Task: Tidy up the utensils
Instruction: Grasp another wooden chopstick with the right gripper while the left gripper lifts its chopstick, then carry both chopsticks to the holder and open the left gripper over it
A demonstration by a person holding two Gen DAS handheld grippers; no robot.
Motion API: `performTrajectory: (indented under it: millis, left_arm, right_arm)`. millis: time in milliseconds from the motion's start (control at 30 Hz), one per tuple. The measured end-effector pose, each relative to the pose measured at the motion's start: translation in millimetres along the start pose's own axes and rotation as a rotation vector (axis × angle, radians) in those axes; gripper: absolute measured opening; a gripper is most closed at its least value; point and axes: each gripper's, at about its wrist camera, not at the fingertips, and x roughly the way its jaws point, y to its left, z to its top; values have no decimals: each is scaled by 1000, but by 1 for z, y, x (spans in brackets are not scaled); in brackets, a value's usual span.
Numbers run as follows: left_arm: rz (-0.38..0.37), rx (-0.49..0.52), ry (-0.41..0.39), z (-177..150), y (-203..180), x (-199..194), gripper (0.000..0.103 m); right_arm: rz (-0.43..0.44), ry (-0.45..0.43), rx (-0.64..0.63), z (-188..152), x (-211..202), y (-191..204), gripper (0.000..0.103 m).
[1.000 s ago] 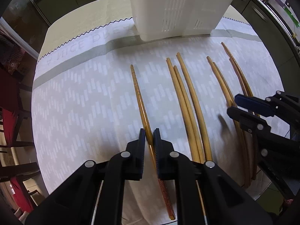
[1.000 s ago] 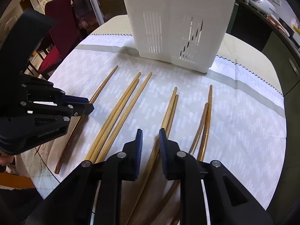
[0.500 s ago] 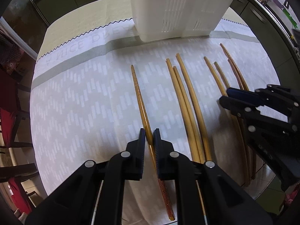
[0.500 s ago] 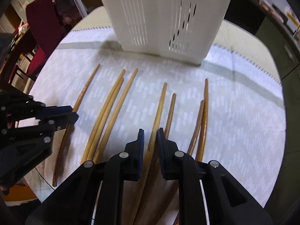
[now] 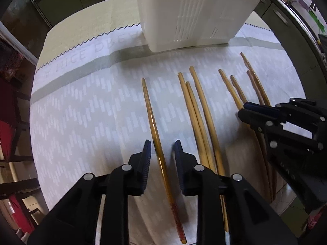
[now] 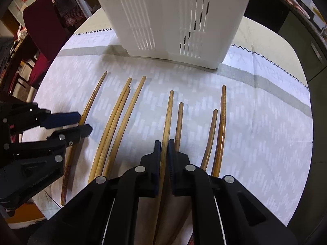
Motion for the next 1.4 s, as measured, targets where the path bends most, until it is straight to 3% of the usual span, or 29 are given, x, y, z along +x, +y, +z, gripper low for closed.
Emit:
performTrajectory:
  millis: [33, 133, 400, 767, 1133, 1400]
  left_arm:
    - [4, -2, 2, 2, 0, 0, 23]
    - [15, -13, 1, 4, -2, 1, 8]
    - [-29, -81, -42, 4, 20, -5, 6]
    - [-72, -93, -289, -19, 36, -89, 6]
    - [-121, -39, -452, -47, 15, -167, 6]
    - [-163, -35, -668, -10, 10, -229, 6]
  right_arm:
    - [-3, 2, -3, 1, 0, 1, 8]
    - [4, 3, 0, 3, 1, 3, 8]
    - [36, -21, 38, -4, -6, -8, 8]
    - [136, -292, 62, -35, -91, -18, 7]
    - [163, -529, 46, -82, -182, -19, 7]
    - [167, -618, 35, -85, -228, -22, 7]
